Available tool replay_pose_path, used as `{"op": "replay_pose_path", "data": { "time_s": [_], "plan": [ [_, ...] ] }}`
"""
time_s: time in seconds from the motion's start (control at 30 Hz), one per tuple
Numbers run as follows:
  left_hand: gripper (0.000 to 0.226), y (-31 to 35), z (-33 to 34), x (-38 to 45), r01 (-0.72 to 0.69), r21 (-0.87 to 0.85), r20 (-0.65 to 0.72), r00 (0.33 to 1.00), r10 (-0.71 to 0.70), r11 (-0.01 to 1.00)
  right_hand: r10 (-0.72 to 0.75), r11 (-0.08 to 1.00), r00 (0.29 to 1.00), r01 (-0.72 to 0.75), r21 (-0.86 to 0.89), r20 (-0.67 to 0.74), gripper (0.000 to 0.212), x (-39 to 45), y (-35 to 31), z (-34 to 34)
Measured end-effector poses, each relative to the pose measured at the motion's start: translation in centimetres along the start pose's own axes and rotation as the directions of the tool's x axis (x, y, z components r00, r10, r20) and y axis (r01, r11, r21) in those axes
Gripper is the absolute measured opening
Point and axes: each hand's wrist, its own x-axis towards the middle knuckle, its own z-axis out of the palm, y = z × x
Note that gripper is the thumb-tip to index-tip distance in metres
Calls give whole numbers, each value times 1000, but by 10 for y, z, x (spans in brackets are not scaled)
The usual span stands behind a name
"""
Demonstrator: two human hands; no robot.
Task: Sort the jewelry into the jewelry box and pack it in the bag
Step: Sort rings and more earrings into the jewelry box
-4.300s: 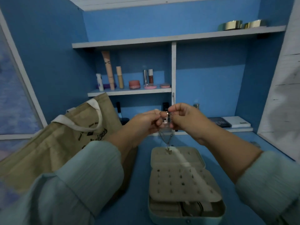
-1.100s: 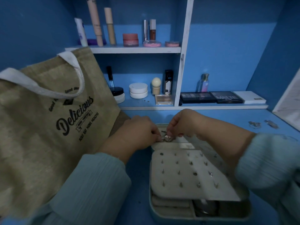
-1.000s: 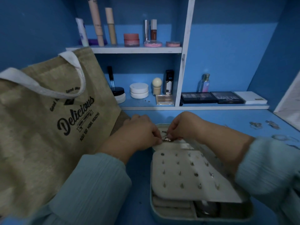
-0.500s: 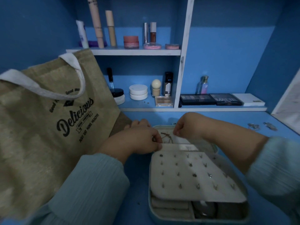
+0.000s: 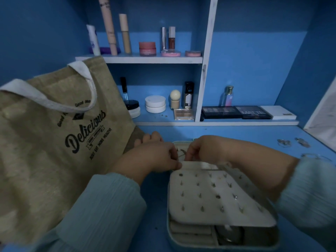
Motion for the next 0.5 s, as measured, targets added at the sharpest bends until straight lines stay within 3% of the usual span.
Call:
{"op": "replay_pose_path", "data": {
  "time_s": [0.13,0.33,0.5],
  "plan": [
    [25,1,0,-1,-21,-10,27,999,22,1000,38,998,993,-43,-42,-109,34,4,2,1],
    [24,1,-1,1,-34,-36,67,997,36,999,-9,989,999,16,-146,54,35,-1,-9,3],
    [49,-2,1,3,16,-13,-6,1000,-16,1000,7,1000,1000,-8,-29,-30,32,-1,-4,-1]
  ]
}}
